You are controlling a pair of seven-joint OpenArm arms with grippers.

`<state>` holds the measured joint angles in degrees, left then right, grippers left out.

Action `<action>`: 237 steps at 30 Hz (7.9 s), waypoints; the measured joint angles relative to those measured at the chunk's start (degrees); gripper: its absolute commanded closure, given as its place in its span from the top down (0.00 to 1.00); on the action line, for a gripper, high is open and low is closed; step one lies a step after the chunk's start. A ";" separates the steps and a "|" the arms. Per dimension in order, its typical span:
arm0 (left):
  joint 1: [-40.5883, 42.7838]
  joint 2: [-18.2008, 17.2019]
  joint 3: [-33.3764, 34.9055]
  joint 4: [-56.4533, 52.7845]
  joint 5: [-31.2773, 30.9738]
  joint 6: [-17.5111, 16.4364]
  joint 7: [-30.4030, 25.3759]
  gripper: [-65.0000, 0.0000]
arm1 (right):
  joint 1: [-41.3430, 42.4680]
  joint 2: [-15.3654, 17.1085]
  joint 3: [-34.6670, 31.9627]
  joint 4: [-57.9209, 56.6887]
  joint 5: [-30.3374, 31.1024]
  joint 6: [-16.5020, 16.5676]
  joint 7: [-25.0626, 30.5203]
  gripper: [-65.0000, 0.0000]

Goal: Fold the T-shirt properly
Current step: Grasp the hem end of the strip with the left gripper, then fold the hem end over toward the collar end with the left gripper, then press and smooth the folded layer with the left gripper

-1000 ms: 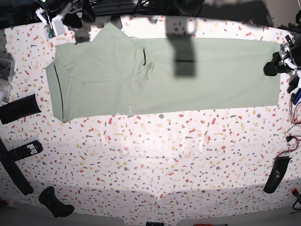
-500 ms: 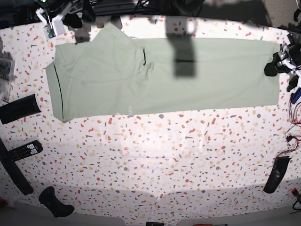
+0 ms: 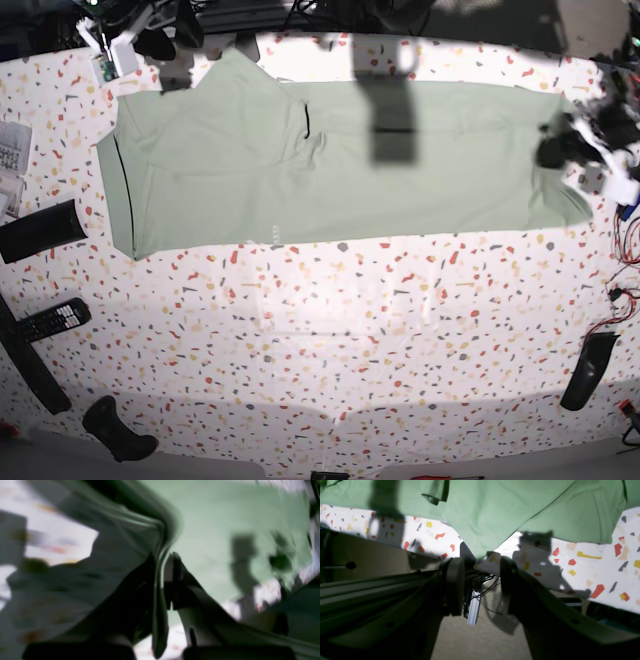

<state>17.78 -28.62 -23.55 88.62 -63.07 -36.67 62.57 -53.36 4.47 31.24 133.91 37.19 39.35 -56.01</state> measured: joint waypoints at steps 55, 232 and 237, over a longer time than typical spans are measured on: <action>0.46 19.30 24.46 16.76 32.70 15.91 -14.78 0.00 | 3.69 4.74 0.00 0.02 7.45 0.13 -2.14 0.35; -6.43 32.11 38.49 20.50 71.08 48.89 -6.78 0.69 | 8.94 8.37 0.00 0.02 10.40 0.15 -4.74 0.35; -2.69 32.00 38.51 20.37 70.84 51.19 -9.75 0.69 | 8.94 8.48 0.00 0.02 10.38 0.15 -4.74 0.35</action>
<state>15.09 3.38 14.96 108.99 7.77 14.52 52.82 -44.42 12.95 31.24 133.93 47.57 39.51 -60.75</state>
